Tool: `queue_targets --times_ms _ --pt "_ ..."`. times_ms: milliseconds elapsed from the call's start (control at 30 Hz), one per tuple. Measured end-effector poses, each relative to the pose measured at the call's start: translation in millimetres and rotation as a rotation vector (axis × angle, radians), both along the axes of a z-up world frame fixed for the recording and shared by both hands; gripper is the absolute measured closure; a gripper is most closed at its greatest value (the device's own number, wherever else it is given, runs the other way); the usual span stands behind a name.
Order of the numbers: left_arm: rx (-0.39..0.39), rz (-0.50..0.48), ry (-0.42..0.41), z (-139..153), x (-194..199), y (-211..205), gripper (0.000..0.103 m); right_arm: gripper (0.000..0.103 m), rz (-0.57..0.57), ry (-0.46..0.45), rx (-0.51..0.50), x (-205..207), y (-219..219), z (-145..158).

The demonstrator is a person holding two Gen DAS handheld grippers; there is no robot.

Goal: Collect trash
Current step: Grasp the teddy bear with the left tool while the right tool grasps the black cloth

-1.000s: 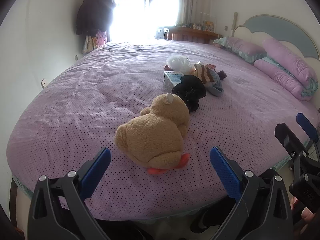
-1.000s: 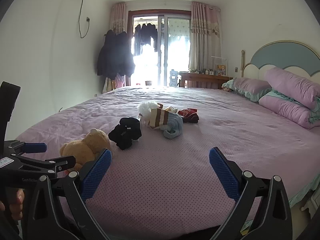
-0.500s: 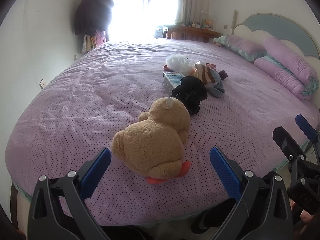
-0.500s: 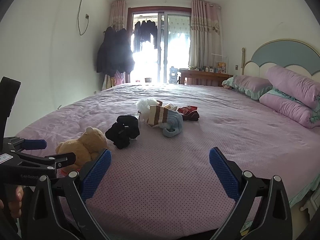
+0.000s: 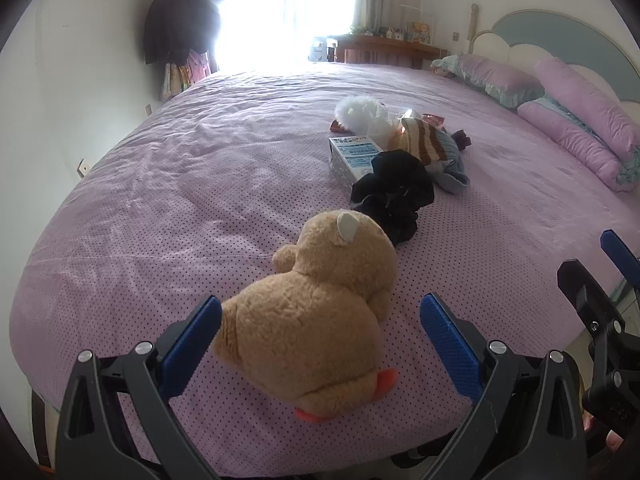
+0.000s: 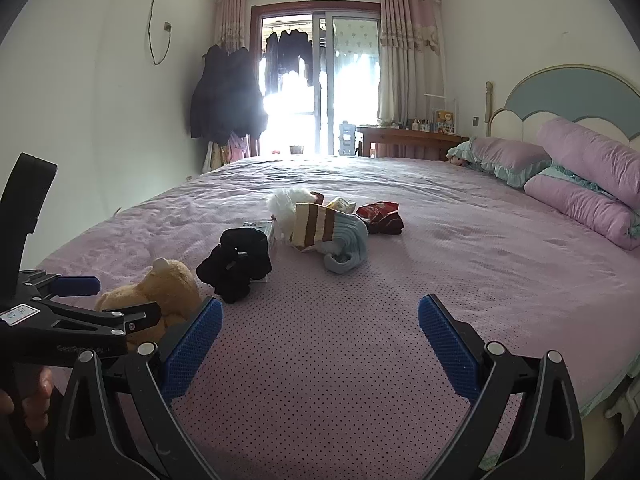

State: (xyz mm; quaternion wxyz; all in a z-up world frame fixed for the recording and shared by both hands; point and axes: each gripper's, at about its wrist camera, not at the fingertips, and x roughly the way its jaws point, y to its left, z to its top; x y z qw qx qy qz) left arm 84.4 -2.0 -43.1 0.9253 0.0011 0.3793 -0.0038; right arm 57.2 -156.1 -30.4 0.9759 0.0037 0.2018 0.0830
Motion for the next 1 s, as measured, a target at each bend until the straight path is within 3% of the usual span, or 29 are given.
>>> queue_targets --times_ms 267,567,800,1000 --pt "0.031 -0.015 0.020 -0.8 13.1 -1.0 0.004 0.008 -0.006 0.022 0.001 13.2 -1.1 -0.4" --pt "0.105 -0.084 0.144 -17.9 40.6 -1.7 0.004 0.008 -0.021 0.042 0.020 24.3 -4.9 -5.3" --pt "0.042 -0.089 0.259 -44.7 63.3 5.9 0.003 0.008 -0.002 0.053 0.006 32.6 1.4 -8.0" --pt "0.036 -0.100 0.224 -50.1 58.3 7.8 0.005 0.008 0.001 0.066 0.014 37.7 1.8 -9.1"
